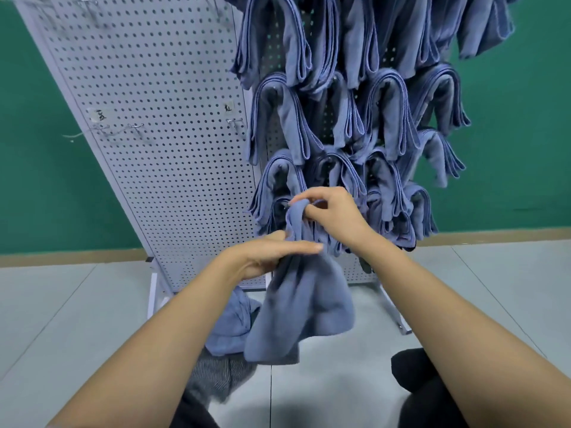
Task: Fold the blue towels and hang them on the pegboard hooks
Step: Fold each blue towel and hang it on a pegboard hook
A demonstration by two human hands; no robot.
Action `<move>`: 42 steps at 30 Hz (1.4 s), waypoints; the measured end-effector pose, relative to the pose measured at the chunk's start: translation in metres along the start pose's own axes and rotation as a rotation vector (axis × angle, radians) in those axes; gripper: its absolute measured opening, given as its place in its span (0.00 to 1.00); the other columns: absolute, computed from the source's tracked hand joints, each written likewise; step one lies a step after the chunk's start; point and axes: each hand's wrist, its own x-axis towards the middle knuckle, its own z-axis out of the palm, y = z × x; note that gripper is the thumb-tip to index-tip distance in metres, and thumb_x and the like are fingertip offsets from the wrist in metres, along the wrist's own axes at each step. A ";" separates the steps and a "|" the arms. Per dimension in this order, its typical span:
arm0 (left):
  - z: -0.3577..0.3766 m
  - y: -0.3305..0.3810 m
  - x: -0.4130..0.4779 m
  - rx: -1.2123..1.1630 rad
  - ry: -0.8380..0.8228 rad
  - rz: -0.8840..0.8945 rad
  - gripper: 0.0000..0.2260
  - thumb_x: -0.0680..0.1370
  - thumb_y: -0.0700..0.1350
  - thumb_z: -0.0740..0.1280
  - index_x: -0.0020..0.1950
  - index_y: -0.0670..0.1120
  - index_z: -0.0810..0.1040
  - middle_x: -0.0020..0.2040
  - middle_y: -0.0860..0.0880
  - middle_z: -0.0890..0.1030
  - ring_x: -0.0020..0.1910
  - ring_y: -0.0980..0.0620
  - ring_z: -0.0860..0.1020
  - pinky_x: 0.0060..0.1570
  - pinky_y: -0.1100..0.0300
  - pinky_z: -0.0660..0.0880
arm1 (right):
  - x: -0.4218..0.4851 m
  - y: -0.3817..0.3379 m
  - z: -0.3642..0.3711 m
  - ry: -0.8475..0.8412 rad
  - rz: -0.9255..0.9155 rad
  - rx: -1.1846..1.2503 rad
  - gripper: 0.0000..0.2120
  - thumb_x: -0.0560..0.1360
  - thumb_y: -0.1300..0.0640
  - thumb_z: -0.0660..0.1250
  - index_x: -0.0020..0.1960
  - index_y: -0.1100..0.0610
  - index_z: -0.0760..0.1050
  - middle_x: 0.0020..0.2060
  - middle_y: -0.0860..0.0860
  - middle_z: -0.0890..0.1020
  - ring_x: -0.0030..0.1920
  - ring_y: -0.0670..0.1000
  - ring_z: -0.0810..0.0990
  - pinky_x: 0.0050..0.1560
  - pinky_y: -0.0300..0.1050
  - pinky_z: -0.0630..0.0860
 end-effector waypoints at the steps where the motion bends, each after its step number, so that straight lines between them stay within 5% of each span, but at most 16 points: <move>1: 0.002 -0.002 0.003 -0.058 0.018 0.017 0.18 0.73 0.47 0.73 0.61 0.46 0.75 0.56 0.47 0.82 0.57 0.52 0.80 0.56 0.59 0.75 | 0.001 -0.003 0.006 0.004 -0.007 0.025 0.11 0.74 0.68 0.65 0.48 0.58 0.83 0.41 0.53 0.84 0.39 0.50 0.79 0.43 0.42 0.78; 4: 0.005 -0.013 0.014 -0.085 0.100 -0.072 0.20 0.69 0.46 0.76 0.59 0.42 0.77 0.54 0.43 0.83 0.57 0.46 0.80 0.62 0.48 0.75 | 0.001 -0.010 0.016 0.008 -0.022 0.117 0.11 0.74 0.70 0.64 0.49 0.60 0.83 0.39 0.50 0.82 0.37 0.45 0.78 0.42 0.41 0.78; 6: 0.007 -0.011 0.013 -0.144 0.098 -0.137 0.12 0.74 0.43 0.71 0.54 0.40 0.77 0.48 0.42 0.83 0.52 0.46 0.81 0.59 0.51 0.76 | 0.002 -0.009 0.018 0.010 -0.019 0.151 0.11 0.74 0.70 0.64 0.51 0.60 0.82 0.40 0.46 0.81 0.37 0.39 0.78 0.43 0.36 0.78; 10: -0.001 0.000 0.008 -0.657 0.188 0.066 0.08 0.79 0.40 0.63 0.55 0.38 0.77 0.48 0.41 0.81 0.47 0.49 0.81 0.51 0.59 0.78 | 0.001 0.006 0.009 0.094 0.071 0.220 0.09 0.75 0.66 0.67 0.53 0.56 0.80 0.44 0.49 0.81 0.41 0.45 0.79 0.48 0.39 0.77; 12: -0.008 0.005 0.002 -0.863 0.177 0.135 0.12 0.80 0.43 0.62 0.56 0.36 0.76 0.52 0.40 0.81 0.52 0.49 0.81 0.56 0.60 0.77 | -0.003 0.016 0.001 0.164 0.159 0.245 0.05 0.76 0.63 0.67 0.48 0.56 0.79 0.41 0.50 0.81 0.38 0.47 0.78 0.44 0.39 0.77; 16: -0.014 0.018 -0.008 -0.983 0.209 0.261 0.14 0.82 0.46 0.60 0.51 0.36 0.78 0.49 0.39 0.83 0.53 0.48 0.82 0.59 0.57 0.74 | -0.014 0.028 -0.004 0.180 0.342 0.384 0.09 0.79 0.58 0.63 0.43 0.60 0.77 0.34 0.52 0.79 0.33 0.46 0.75 0.35 0.34 0.74; 22: -0.021 0.031 -0.009 -1.084 0.235 0.389 0.14 0.82 0.48 0.59 0.55 0.38 0.77 0.49 0.43 0.83 0.59 0.51 0.78 0.66 0.59 0.69 | -0.028 0.037 0.002 0.064 0.500 0.424 0.15 0.79 0.50 0.63 0.43 0.61 0.77 0.32 0.52 0.76 0.31 0.46 0.73 0.37 0.38 0.74; 25: -0.026 0.035 -0.011 -1.061 0.247 0.419 0.14 0.82 0.48 0.59 0.54 0.39 0.77 0.47 0.44 0.83 0.53 0.52 0.81 0.61 0.61 0.74 | -0.031 0.037 0.004 -0.019 0.525 0.524 0.14 0.78 0.48 0.64 0.47 0.58 0.79 0.34 0.49 0.76 0.32 0.45 0.72 0.37 0.38 0.73; 30: -0.024 0.031 -0.008 -1.010 0.276 0.380 0.14 0.82 0.48 0.59 0.57 0.38 0.76 0.57 0.42 0.80 0.64 0.50 0.75 0.67 0.57 0.69 | -0.025 0.037 0.005 0.072 0.452 0.586 0.06 0.79 0.53 0.65 0.49 0.51 0.81 0.37 0.45 0.77 0.38 0.45 0.72 0.44 0.38 0.75; 34: -0.027 0.027 -0.009 -0.897 0.292 0.340 0.14 0.82 0.48 0.60 0.58 0.38 0.76 0.54 0.42 0.81 0.61 0.49 0.77 0.63 0.55 0.73 | -0.019 0.034 0.003 0.048 0.535 0.765 0.07 0.78 0.55 0.65 0.44 0.55 0.80 0.36 0.48 0.80 0.43 0.48 0.75 0.55 0.44 0.75; 38: -0.041 0.014 -0.005 -0.742 0.468 0.270 0.10 0.79 0.49 0.65 0.51 0.43 0.78 0.46 0.47 0.82 0.53 0.55 0.80 0.60 0.62 0.74 | -0.008 0.027 -0.012 0.236 0.526 0.798 0.12 0.80 0.52 0.62 0.45 0.59 0.77 0.38 0.56 0.77 0.41 0.54 0.74 0.46 0.47 0.73; 42: -0.058 -0.005 -0.004 -0.442 0.738 0.160 0.09 0.76 0.50 0.69 0.49 0.45 0.78 0.46 0.47 0.82 0.50 0.51 0.80 0.51 0.58 0.76 | -0.001 0.029 -0.034 0.403 0.537 0.758 0.12 0.79 0.51 0.64 0.40 0.57 0.77 0.36 0.52 0.76 0.40 0.52 0.75 0.44 0.46 0.74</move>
